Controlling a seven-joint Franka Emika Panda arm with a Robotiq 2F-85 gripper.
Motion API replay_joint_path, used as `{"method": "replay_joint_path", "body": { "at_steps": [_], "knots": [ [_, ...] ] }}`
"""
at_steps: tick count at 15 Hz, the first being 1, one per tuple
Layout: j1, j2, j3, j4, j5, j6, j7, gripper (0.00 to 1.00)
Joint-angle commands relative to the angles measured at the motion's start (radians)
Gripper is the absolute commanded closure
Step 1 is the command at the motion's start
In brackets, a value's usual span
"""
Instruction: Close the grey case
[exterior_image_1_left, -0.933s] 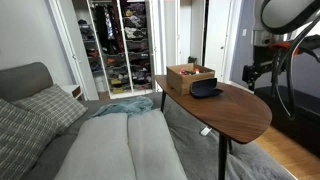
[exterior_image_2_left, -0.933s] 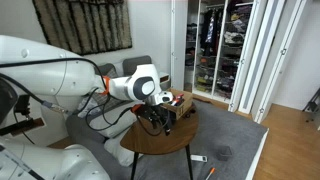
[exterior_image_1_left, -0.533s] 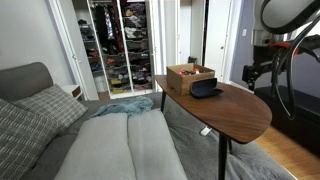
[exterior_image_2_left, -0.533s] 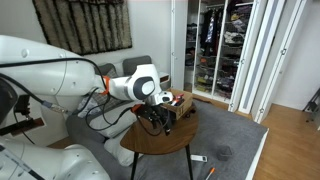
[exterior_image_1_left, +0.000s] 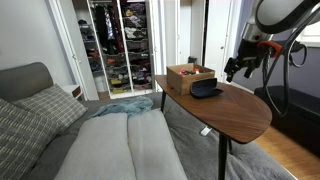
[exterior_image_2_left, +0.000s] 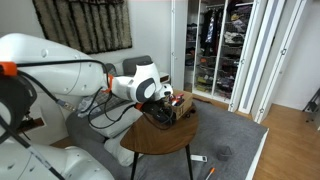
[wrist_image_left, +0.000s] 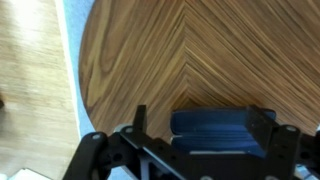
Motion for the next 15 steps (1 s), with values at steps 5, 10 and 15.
{"method": "replay_joint_path", "body": {
  "at_steps": [5, 10, 15],
  "knots": [
    [0.148, 0.176, -0.107, 0.079, 0.196, 0.206, -0.273, 0.0],
    [0.197, 0.243, -0.157, 0.113, 0.294, 0.263, -0.431, 0.0],
    [0.223, 0.284, -0.18, 0.132, 0.393, 0.317, -0.528, 0.06]
  ]
}}
